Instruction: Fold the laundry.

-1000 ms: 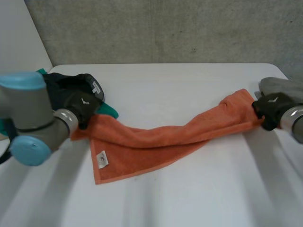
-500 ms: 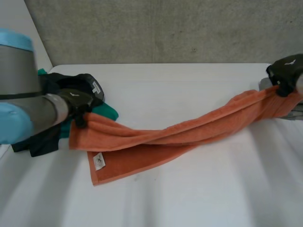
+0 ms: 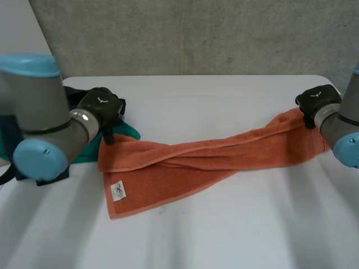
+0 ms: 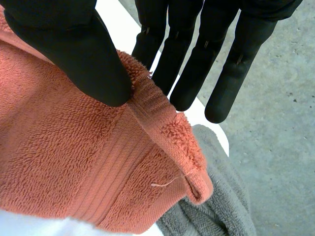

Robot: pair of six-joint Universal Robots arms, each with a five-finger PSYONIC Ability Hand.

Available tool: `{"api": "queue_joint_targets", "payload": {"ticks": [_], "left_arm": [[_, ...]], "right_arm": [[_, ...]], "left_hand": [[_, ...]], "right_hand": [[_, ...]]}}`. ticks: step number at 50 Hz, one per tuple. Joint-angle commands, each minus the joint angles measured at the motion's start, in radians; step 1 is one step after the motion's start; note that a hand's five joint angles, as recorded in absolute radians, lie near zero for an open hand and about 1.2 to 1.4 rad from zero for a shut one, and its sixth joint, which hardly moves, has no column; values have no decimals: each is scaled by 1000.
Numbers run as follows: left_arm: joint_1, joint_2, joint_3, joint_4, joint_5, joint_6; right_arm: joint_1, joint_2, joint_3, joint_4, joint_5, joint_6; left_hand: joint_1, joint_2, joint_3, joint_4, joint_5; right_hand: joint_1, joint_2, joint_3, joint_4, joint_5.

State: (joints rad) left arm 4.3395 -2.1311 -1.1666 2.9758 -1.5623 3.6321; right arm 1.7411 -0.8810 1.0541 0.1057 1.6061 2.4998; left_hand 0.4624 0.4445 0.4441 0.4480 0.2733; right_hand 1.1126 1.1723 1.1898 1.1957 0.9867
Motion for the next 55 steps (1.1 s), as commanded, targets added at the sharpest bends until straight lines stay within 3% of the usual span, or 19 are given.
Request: {"api": "queue_joint_targets", "payload": {"ticks": [1, 6, 15, 24, 34, 50, 55], "left_arm": [[-3, 117, -268, 140, 73, 101], [-11, 47, -281, 109, 70, 140], [8, -116, -177, 68, -2, 203], [15, -173, -84, 92, -22, 215], [19, -231, -2, 111, -13, 249], [17, -303, 62, 175, -16, 347], [17, -288, 79, 172, -18, 350]], "right_arm": [[-14, -19, 37, -3, -18, -2], [-15, -27, 61, -6, -22, -5], [-17, -27, 92, -4, -31, -10], [-20, -35, 121, -8, -48, -15], [-25, -32, 142, -11, -68, -18], [-22, -36, 149, -11, -69, -22], [-25, -53, 149, -5, -69, -24]], "left_hand": [[323, 341, 342, 338, 338], [338, 356, 356, 353, 353], [-26, -8, -7, -11, -11], [12, 30, 31, 27, 27], [376, 394, 394, 391, 391], [326, 344, 345, 341, 341], [933, 951, 951, 948, 948]], "right_hand": [[284, 224, 207, 201, 235], [284, 224, 207, 201, 235], [284, 224, 207, 201, 235], [284, 224, 207, 201, 235], [284, 224, 207, 201, 235], [284, 224, 207, 201, 235], [284, 224, 207, 201, 235]]}}
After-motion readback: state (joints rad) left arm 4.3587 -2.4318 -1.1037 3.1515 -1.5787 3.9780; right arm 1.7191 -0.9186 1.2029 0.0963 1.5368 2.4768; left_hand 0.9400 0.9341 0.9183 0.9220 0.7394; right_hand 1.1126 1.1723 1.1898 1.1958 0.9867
